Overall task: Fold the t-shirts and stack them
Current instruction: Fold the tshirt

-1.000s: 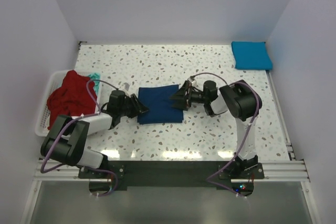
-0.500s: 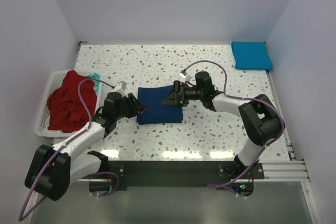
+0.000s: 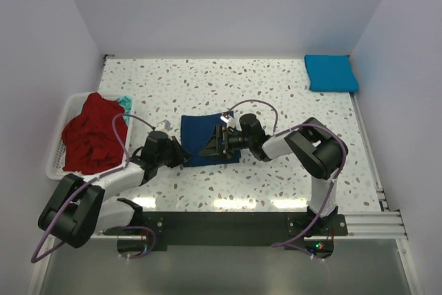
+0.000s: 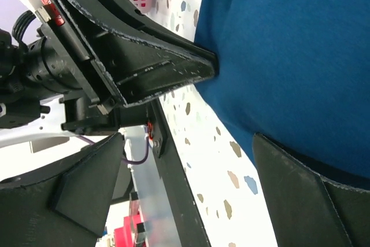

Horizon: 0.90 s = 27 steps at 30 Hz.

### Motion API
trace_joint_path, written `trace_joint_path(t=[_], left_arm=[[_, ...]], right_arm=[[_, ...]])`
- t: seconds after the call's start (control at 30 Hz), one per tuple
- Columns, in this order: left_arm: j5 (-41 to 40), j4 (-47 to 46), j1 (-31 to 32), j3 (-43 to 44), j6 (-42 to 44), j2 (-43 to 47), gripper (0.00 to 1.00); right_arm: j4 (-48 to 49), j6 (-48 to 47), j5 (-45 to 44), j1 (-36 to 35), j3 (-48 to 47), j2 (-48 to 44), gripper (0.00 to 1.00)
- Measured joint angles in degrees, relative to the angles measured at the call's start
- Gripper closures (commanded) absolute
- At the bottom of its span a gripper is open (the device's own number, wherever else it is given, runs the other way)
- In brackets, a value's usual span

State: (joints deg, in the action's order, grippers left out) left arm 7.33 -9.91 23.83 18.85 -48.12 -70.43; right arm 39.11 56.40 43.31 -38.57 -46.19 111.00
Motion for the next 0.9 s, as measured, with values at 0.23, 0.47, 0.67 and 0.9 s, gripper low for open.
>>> trace_joint_path(t=[0.23,0.47,0.67,0.9], left_arm=[[-2.54,4.94,0.09,-1.20,-0.74,7.48,0.76],[-2.64,6.86,0.09,-2.03,-0.31,13.79,0.75],[-0.92,5.33,0.09,-1.99,-1.27,6.05,0.80],[-0.13,8.59,-4.28,1.92,-1.11,9.38,0.78]], right_arm=[[0.20,0.79,-0.20,1.66,2.89,-3.28,0.01],[-2.51,-0.44,-0.35,2.99,4.55,-8.31,0.01],[-1.73,-0.92,0.20,6.58,10.34,-8.20,0.02],[-6.49,-3.91,-0.37,7.69,10.01,-10.29,0.01]])
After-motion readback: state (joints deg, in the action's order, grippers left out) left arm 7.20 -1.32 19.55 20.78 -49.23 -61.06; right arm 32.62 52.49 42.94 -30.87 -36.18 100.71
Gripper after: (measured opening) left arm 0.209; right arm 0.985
